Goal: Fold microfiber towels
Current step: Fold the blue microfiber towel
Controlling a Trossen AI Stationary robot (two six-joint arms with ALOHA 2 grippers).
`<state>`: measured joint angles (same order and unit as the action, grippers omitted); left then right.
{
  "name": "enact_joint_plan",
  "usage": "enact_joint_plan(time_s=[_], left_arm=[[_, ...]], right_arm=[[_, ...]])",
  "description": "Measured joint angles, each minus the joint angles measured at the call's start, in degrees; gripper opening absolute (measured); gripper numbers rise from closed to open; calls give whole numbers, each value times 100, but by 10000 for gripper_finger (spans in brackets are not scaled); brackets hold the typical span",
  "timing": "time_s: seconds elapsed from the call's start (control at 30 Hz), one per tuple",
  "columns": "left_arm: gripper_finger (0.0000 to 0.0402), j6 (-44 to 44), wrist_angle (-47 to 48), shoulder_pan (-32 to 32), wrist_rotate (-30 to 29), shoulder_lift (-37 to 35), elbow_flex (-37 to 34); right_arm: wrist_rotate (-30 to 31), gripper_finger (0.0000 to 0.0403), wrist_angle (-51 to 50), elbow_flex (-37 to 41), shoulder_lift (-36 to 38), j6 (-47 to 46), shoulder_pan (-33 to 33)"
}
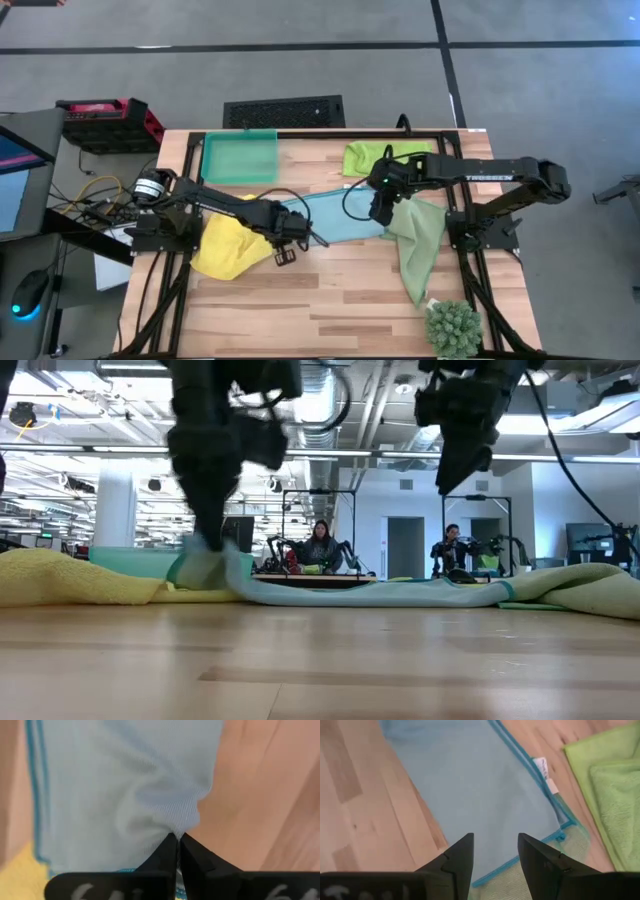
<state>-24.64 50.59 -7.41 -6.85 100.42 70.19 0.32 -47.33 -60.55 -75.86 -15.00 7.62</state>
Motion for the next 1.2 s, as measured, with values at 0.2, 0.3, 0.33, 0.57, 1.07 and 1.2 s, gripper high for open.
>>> enact_joint_plan(time_s=[0.2,0.3,0.33,0.57,1.07,1.2], left_arm=[[0,880,-129,377,-77,0,451],[0,1240,-406,585,-58,0,501],[0,1338,-534,658,-41,0,501],[0,1566,-1787,1012,40,0,503],[0,2621,-2509,1212,172,970,1515],[0,3116,-2271,1208,211,1511,2296]], right_arm=[[4,175,-22,0,394,-4,0],[9,175,-24,0,571,-4,0],[13,175,-30,0,627,-4,0],[17,175,-61,-2,1005,-7,0],[15,175,-15,-9,1414,-15,0],[15,175,-19,-4,1455,-15,0]])
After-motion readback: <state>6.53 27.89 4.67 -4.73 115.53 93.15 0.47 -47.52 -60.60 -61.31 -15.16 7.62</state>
